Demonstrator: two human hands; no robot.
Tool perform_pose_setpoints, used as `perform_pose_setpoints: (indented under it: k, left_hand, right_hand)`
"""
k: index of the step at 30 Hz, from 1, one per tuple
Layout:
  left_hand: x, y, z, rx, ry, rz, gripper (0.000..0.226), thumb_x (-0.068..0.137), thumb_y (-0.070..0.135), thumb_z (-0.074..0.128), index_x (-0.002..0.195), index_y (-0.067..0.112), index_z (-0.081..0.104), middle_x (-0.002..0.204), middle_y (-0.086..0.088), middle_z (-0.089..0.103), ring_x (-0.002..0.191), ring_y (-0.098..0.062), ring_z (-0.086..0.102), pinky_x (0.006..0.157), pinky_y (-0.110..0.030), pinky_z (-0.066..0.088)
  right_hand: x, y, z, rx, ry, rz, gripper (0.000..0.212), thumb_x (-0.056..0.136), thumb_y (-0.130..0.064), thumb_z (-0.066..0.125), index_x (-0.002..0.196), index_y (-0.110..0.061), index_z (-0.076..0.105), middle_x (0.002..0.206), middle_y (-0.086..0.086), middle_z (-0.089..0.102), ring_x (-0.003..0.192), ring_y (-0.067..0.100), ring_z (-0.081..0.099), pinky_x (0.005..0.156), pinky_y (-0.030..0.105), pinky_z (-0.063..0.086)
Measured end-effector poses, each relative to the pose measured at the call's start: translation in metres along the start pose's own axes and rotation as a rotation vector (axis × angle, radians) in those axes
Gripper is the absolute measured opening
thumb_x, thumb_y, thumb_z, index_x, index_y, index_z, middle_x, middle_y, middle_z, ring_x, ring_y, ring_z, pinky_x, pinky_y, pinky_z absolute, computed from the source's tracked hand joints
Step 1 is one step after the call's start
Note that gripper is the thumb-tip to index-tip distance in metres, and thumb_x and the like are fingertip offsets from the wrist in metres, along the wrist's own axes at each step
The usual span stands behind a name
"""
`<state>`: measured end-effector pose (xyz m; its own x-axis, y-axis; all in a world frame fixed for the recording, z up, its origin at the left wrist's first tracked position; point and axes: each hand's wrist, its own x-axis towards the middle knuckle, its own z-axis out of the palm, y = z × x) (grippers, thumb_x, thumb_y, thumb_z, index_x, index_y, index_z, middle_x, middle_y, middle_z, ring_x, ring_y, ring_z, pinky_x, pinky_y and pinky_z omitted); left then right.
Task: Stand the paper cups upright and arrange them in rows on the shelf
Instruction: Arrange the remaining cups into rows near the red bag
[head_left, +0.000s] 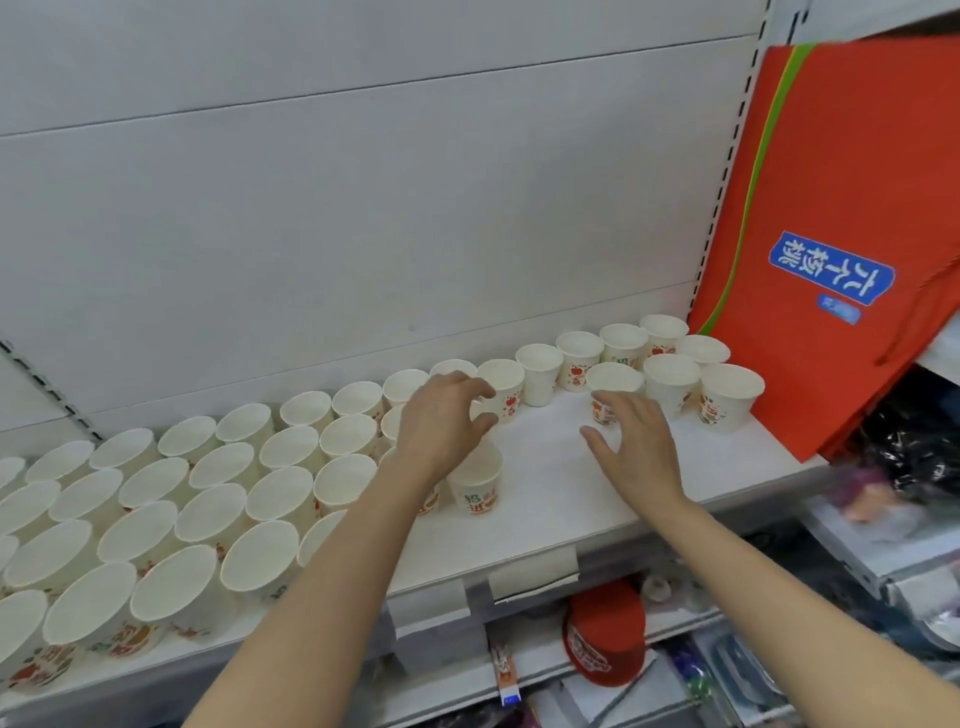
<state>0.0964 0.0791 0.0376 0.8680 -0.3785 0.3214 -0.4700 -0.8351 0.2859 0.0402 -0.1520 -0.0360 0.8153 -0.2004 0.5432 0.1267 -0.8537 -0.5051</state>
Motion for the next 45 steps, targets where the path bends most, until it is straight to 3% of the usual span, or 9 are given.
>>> perform_pose_setpoints:
  k: [6, 11, 18, 24, 30, 33, 38, 42, 45]
  left_hand:
    - [0.068, 0.019, 0.041, 0.177, -0.109, -0.083, 0.031, 0.085, 0.034, 0.067, 0.115, 0.025, 0.066, 0.111, 0.0, 0.065, 0.108, -0.023, 0.054, 0.079, -0.031, 0.04]
    - [0.083, 0.025, 0.062, 0.259, -0.096, -0.171, 0.01, 0.082, 0.025, 0.065, 0.084, 0.017, 0.072, 0.086, -0.006, 0.065, 0.09, -0.024, 0.057, 0.063, -0.029, 0.032]
    - [0.091, 0.026, 0.068, 0.28, -0.039, -0.217, 0.017, 0.08, 0.027, 0.068, 0.096, 0.021, 0.073, 0.092, -0.005, 0.067, 0.095, -0.025, 0.055, 0.069, -0.03, 0.031]
    - [0.105, 0.04, 0.063, 0.246, 0.039, -0.185, 0.029, 0.075, 0.038, 0.074, 0.101, 0.024, 0.067, 0.099, 0.004, 0.064, 0.099, -0.022, 0.053, 0.083, -0.032, 0.035]
    - [0.098, 0.033, 0.05, 0.196, -0.151, -0.346, 0.01, 0.076, 0.02, 0.067, 0.083, 0.027, 0.071, 0.088, 0.002, 0.071, 0.087, -0.022, 0.062, 0.067, -0.027, 0.035]
    - [0.091, 0.031, 0.05, 0.152, -0.124, -0.364, 0.009, 0.076, 0.019, 0.067, 0.081, 0.025, 0.071, 0.085, 0.004, 0.071, 0.083, -0.021, 0.062, 0.063, -0.027, 0.04]
    - [0.09, 0.029, 0.054, 0.197, -0.05, -0.328, 0.011, 0.08, 0.022, 0.066, 0.088, 0.025, 0.072, 0.092, 0.003, 0.069, 0.09, -0.021, 0.061, 0.069, -0.03, 0.044]
    - [0.094, 0.028, 0.056, 0.23, -0.049, -0.275, 0.019, 0.084, 0.031, 0.068, 0.101, 0.026, 0.071, 0.104, 0.004, 0.068, 0.099, -0.021, 0.059, 0.075, -0.031, 0.042]
    - [0.094, 0.036, 0.06, 0.116, 0.103, -0.204, 0.025, 0.084, 0.039, 0.068, 0.105, 0.027, 0.07, 0.101, 0.007, 0.067, 0.096, -0.018, 0.058, 0.075, -0.031, 0.042]
  right_hand:
    - [0.037, 0.05, -0.017, -0.096, 0.009, -0.091, 0.04, 0.077, -0.013, 0.076, 0.115, -0.012, 0.064, 0.113, 0.006, 0.065, 0.106, 0.03, 0.053, 0.088, 0.042, 0.045]
    - [0.051, 0.073, -0.013, -0.095, -0.016, -0.241, 0.034, 0.07, -0.011, 0.081, 0.102, -0.013, 0.07, 0.098, 0.003, 0.068, 0.096, 0.029, 0.055, 0.079, 0.041, 0.048]
    - [0.058, 0.085, 0.002, -0.016, 0.016, -0.32, 0.023, 0.066, -0.008, 0.083, 0.086, -0.013, 0.072, 0.088, 0.002, 0.069, 0.092, 0.024, 0.05, 0.071, 0.039, 0.047]
    - [0.09, 0.066, 0.001, 0.07, 0.037, -0.357, 0.01, 0.081, -0.025, 0.065, 0.085, -0.018, 0.071, 0.083, -0.004, 0.068, 0.087, 0.023, 0.052, 0.077, 0.033, 0.037]
    - [0.144, 0.027, 0.026, -0.156, -0.384, -0.419, 0.026, 0.081, -0.026, 0.066, 0.106, -0.021, 0.07, 0.101, -0.004, 0.069, 0.105, 0.024, 0.046, 0.091, 0.033, 0.028]
    - [0.15, 0.023, 0.036, -0.279, -0.455, -0.413, 0.016, 0.083, -0.022, 0.06, 0.095, -0.027, 0.07, 0.094, -0.003, 0.067, 0.103, 0.021, 0.046, 0.083, 0.031, 0.022]
    - [0.143, 0.026, 0.046, -0.328, -0.392, -0.43, 0.013, 0.085, -0.018, 0.057, 0.077, -0.021, 0.066, 0.082, -0.002, 0.067, 0.089, 0.021, 0.047, 0.078, 0.032, 0.024]
    - [0.143, 0.023, 0.043, -0.204, -0.375, -0.435, 0.017, 0.088, -0.034, 0.06, 0.09, -0.021, 0.071, 0.088, -0.003, 0.069, 0.095, 0.022, 0.051, 0.081, 0.033, 0.024]
    - [0.149, 0.039, 0.022, -0.073, -0.217, -0.381, 0.016, 0.088, -0.033, 0.063, 0.094, -0.022, 0.072, 0.092, -0.004, 0.071, 0.094, 0.023, 0.055, 0.084, 0.034, 0.027]
